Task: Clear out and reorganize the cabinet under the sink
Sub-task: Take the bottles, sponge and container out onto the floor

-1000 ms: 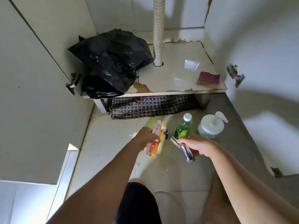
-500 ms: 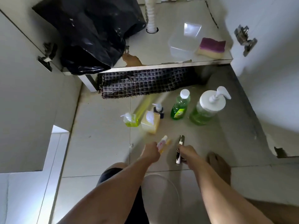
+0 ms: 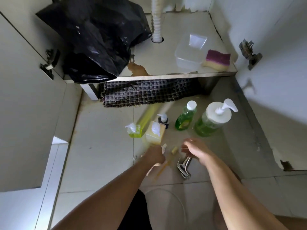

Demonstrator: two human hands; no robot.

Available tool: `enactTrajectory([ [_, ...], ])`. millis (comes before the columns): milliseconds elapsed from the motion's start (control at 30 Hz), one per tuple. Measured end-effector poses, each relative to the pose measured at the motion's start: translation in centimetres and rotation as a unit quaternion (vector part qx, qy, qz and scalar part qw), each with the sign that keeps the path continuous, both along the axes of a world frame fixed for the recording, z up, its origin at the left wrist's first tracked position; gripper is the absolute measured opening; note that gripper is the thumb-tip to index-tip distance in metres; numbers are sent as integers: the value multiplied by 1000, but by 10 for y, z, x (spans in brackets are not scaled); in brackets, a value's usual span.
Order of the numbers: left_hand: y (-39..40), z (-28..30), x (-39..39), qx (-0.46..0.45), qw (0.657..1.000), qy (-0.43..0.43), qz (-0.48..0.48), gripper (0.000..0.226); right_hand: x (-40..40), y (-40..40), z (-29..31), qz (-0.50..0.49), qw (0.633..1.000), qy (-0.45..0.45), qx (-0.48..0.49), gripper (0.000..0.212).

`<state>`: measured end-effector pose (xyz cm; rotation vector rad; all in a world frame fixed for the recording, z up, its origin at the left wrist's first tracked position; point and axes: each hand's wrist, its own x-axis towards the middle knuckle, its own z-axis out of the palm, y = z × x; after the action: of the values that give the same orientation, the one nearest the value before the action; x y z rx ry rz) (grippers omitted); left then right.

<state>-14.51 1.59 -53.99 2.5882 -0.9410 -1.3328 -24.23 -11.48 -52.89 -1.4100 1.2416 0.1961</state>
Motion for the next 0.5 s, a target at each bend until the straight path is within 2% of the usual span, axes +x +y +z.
enactTrajectory([
  [100,-20,49,21,5,994,109,17,23,18,-8,64,80,994,-75,19,13],
  [167,-35,86,39,-27,982,177,55,16,27,-19,105,107,985,-134,6,10],
  [200,-46,102,49,-53,980,183,65,14,31,-27,123,106,980,-170,-9,10],
  [300,-82,132,82,-180,964,130,144,11,44,-58,165,63,963,-248,-90,12],
  [367,-110,138,105,-277,945,19,171,8,57,-87,177,24,953,-248,-173,15],
  [433,-137,139,126,-306,933,-103,159,25,70,-122,172,28,942,-194,-272,15],
  [500,-163,141,142,-310,924,-139,174,39,81,-158,158,107,914,-71,-385,11],
])
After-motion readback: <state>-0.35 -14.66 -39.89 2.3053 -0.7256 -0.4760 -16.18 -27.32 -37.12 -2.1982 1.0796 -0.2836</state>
